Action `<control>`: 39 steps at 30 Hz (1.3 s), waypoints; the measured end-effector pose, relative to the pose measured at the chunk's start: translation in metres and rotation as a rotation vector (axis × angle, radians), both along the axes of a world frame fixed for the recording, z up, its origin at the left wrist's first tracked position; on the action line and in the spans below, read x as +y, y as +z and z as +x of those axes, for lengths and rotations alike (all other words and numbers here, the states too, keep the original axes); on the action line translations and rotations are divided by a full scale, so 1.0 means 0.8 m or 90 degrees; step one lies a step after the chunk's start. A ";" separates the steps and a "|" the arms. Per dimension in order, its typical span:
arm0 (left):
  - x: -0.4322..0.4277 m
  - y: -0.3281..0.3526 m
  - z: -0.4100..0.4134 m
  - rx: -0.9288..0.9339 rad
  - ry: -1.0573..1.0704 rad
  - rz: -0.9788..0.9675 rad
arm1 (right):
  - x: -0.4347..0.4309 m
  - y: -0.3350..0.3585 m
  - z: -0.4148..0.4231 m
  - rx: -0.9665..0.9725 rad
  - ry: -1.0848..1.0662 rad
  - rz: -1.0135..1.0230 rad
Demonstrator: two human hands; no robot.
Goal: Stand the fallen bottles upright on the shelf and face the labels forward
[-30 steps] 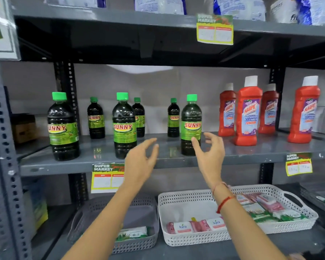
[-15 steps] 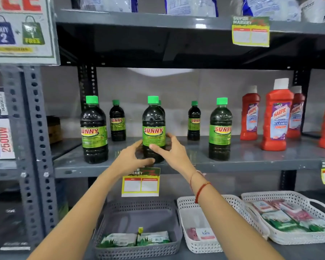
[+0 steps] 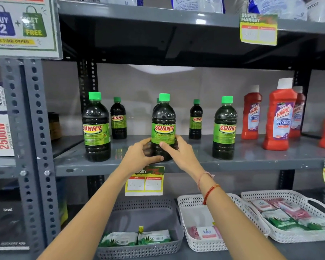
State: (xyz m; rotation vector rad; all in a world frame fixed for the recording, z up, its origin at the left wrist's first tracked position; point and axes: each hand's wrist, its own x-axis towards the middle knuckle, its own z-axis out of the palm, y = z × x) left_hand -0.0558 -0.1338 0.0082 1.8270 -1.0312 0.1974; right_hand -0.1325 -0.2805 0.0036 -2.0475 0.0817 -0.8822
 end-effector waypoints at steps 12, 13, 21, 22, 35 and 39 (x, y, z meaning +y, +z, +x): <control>0.119 -0.017 0.006 -0.165 0.285 -0.367 | 0.100 -0.008 0.006 -0.351 -0.111 -0.119; 0.131 -0.018 0.012 -0.177 0.315 -0.367 | 0.113 -0.007 0.014 -0.315 -0.084 -0.122; 0.173 -0.026 0.052 -0.080 0.243 -0.078 | 0.181 0.008 0.089 0.002 0.066 -0.033; 0.173 -0.024 0.054 -0.079 0.220 -0.068 | 0.186 0.011 0.096 0.012 0.076 -0.020; 0.170 -0.022 0.058 -0.068 0.253 -0.096 | 0.191 0.012 0.110 0.049 0.089 -0.036; 0.160 -0.027 0.037 -0.132 0.322 -0.247 | 0.179 0.010 0.082 -0.063 0.022 -0.062</control>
